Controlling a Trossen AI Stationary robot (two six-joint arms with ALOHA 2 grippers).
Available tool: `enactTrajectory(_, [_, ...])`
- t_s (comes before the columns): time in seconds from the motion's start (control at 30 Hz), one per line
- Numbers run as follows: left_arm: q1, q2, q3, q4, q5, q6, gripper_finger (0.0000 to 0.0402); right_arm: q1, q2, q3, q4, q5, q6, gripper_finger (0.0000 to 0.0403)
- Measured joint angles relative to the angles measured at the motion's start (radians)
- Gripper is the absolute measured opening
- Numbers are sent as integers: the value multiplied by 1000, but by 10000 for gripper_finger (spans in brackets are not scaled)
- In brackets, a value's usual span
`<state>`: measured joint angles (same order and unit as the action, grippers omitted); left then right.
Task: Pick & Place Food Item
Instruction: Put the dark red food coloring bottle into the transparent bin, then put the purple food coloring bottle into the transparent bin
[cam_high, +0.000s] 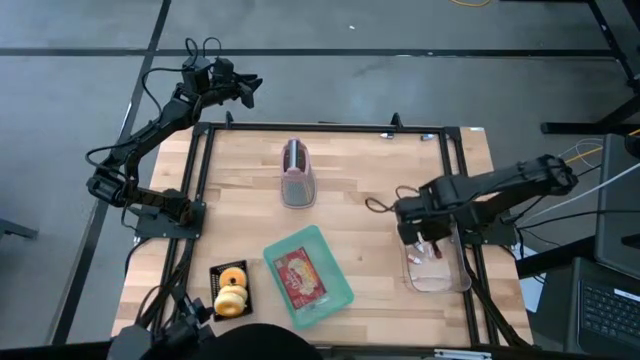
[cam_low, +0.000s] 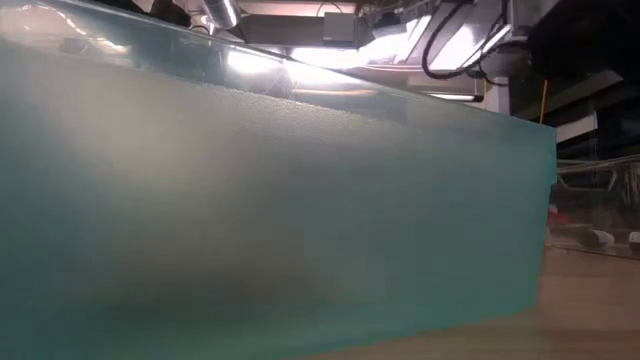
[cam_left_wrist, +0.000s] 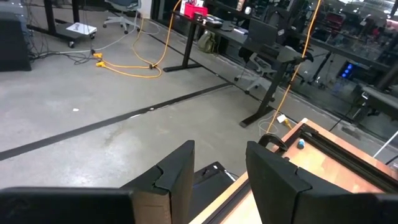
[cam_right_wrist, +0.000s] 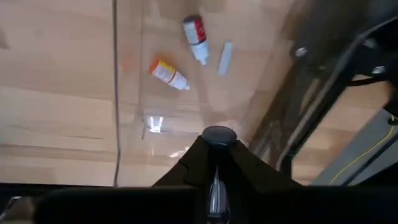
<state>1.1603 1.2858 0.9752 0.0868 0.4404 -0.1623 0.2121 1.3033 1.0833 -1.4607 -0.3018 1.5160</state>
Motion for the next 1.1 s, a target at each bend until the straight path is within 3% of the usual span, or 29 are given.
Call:
enactTrajectory(0.13, [0,0,0,0,2,-8,141,31,0,-52,97,-8,52,85])
enactTrajectory(0.33, [-14,0,0,0,3,12,141,35,-4,-54,99,45,93,168])
enactTrajectory(0.53, [-47,1,24,-3,55,19,141,34,-11,-42,103,78,123,212])
enactTrajectory(0.63, [-78,7,84,-41,116,27,141,22,-35,19,121,238,134,219])
enactTrajectory(0.77, [-124,76,226,-251,180,79,141,-33,-79,108,120,558,149,219])
enactTrajectory(0.87, [-176,155,354,-360,210,154,141,-86,-102,159,128,739,100,214])
enactTrajectory(1.0, [-246,290,490,-389,217,210,141,-182,-109,215,187,894,-57,206])
enactTrajectory(1.1, [-279,397,593,-398,233,213,141,-276,-109,246,267,953,-232,200])
